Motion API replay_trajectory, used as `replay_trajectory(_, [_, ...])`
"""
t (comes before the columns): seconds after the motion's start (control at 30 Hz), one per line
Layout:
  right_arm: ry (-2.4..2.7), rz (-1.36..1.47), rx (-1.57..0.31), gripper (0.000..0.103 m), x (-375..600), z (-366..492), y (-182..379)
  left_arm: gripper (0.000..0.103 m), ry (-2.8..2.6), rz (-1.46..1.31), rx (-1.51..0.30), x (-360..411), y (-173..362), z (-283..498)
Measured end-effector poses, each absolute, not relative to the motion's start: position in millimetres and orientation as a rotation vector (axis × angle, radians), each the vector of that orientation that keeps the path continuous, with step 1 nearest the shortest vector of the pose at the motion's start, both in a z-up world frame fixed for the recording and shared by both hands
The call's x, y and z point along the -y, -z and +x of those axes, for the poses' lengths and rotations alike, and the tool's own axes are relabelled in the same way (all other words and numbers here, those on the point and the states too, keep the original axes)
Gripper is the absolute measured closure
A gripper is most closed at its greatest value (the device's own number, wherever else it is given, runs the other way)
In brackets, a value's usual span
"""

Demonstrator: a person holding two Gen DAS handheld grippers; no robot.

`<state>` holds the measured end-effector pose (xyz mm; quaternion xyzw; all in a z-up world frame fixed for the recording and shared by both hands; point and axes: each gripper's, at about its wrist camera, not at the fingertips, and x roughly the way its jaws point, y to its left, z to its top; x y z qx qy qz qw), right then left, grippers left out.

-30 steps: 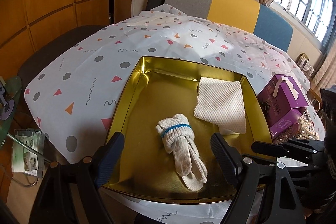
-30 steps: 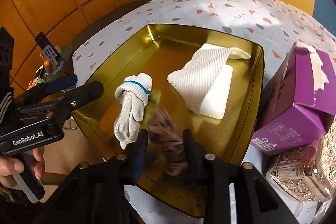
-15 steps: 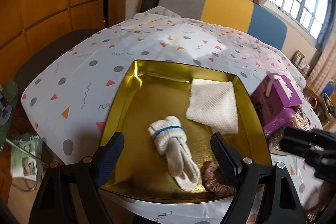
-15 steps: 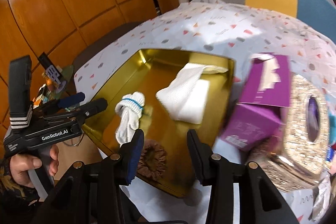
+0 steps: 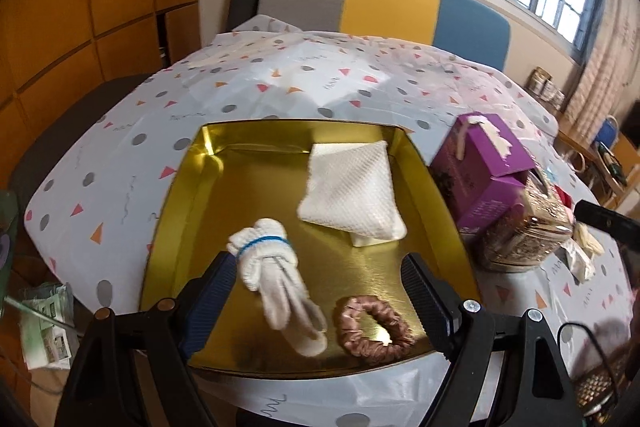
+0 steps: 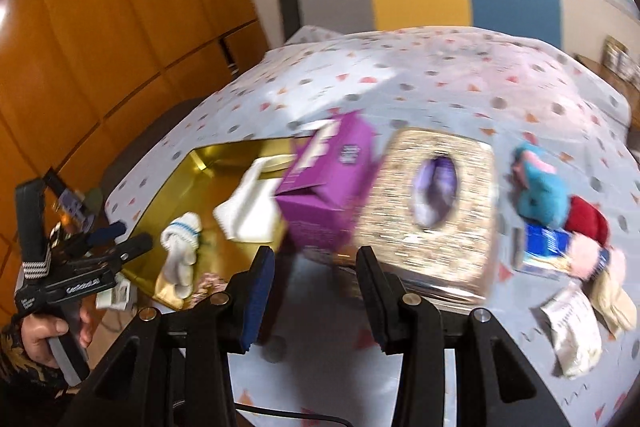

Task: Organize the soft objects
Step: 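Move both tools back toward the remaining soft items on the bed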

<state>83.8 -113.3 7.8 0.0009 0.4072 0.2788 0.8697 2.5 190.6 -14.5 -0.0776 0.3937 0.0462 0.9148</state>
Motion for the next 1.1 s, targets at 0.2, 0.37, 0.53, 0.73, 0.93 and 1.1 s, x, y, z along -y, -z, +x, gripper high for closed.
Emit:
replay_trajectory(0.2, [-0.445, 0.109, -0.833, 0.06, 177.6, 90.9, -11.5, 0.018, 0.009, -0.123, -0.8, -164.2, 6.8, 4.8])
replay_trajectory(0.37, [-0.296, 0.233, -0.813, 0.06, 239.7, 92.1, -12.9, 0.018, 0.104, -0.087, -0.787, -136.2, -2.0, 8.1])
replay_trajectory(0.53, [-0.129, 0.381, -0.807, 0.059, 308.0, 92.0, -11.4, 0.018, 0.205, -0.059, -0.776, -112.2, -7.5, 9.4])
replay_trajectory(0.73, [-0.017, 0.499, -0.914, 0.058, 363.6, 118.4, 15.9, 0.018, 0.307, -0.031, -0.794, -86.2, -8.8, 15.3])
replay_trajectory(0.93, [0.101, 0.618, -1.068, 0.058, 390.0, 152.1, 67.1, 0.018, 0.365, -0.009, -0.814, -66.9, -8.1, 20.9])
replay_trajectory(1.1, [0.107, 0.622, -1.111, 0.058, 386.0, 163.4, 86.8, 0.018, 0.409, -0.001, -0.839, -51.9, -6.1, 29.3])
